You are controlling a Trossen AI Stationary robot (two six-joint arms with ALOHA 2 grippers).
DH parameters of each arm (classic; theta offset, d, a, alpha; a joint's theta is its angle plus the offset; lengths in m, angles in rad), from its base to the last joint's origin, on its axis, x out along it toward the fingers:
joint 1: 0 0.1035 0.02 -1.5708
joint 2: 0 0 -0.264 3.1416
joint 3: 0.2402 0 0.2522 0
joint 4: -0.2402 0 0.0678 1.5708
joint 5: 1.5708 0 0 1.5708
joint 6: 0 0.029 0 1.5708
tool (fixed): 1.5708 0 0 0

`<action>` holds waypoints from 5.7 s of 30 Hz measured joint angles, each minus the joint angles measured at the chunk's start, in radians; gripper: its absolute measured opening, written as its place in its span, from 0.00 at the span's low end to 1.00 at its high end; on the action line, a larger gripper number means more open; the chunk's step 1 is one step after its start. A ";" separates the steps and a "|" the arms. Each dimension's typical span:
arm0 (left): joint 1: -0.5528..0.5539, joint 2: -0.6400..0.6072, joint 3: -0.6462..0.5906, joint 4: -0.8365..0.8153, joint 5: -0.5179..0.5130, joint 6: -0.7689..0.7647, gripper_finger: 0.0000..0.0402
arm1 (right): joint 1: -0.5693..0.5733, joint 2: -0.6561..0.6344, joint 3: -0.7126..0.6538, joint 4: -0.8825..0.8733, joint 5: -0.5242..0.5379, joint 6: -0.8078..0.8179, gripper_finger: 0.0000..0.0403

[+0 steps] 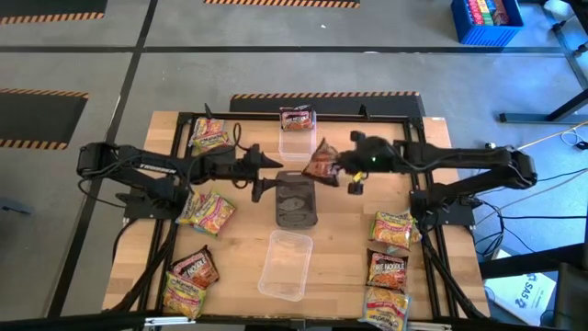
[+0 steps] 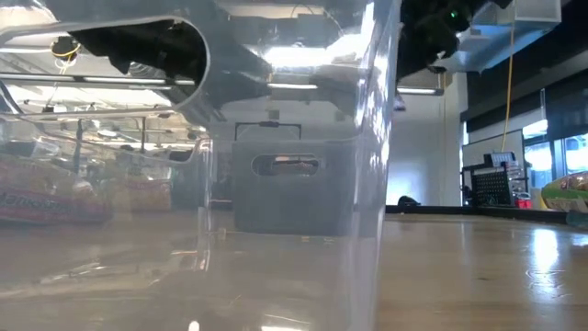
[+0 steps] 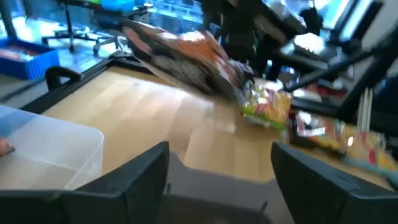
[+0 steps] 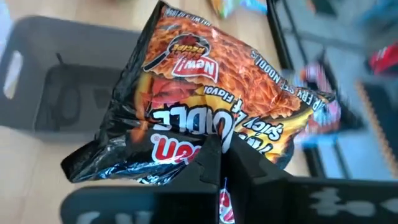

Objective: Sort Maruchan noodles
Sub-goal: Put the black noodle pack into the top transparent bin, then put the middle top black noodle pack into the top transparent bin

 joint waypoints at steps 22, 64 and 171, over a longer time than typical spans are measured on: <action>0.010 0.010 0.033 -0.009 0.000 -0.191 0.73 | 0.169 0.126 0.002 0.240 0.304 -0.186 0.00; -0.028 0.017 0.032 -0.040 -0.085 -0.082 0.73 | 0.412 0.029 -0.508 0.372 0.106 0.261 0.58; -0.096 0.048 0.032 0.192 0.026 0.196 0.82 | 0.407 -0.124 -0.225 0.777 0.230 -0.081 0.00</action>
